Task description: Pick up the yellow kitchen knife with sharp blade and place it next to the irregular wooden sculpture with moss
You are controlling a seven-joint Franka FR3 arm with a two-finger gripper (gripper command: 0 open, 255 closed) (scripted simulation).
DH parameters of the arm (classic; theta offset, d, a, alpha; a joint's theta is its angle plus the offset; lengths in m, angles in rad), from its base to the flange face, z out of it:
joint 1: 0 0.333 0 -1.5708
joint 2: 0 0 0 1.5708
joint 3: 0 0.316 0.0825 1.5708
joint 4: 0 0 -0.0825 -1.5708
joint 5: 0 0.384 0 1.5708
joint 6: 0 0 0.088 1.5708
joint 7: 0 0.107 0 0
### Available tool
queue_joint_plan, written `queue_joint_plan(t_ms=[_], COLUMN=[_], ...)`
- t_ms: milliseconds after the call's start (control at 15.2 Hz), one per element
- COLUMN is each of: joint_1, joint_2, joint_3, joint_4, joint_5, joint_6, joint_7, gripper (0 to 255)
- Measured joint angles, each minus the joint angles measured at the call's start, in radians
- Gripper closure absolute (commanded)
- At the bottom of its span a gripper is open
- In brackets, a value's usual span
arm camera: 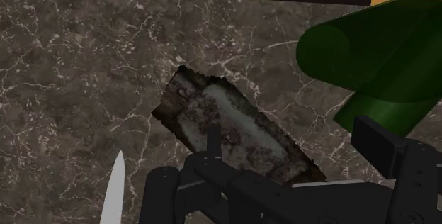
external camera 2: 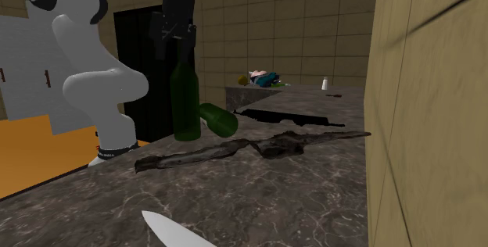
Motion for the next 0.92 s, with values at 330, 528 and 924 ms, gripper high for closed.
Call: queue_joint_plan(t_ms=[330,528,924], joint_1=[-0.016,-0.03,-0.055], joint_2=[0.064,0.138,0.309], joint_3=[-0.042,-0.084,-0.163], joint_4=[-0.009,0.0,0.04], joint_5=[-0.025,-0.045,-0.064], joint_6=[0.088,0.169,0.334], joint_7=[-0.039,-0.078,-0.158], gripper=[0,0,0])
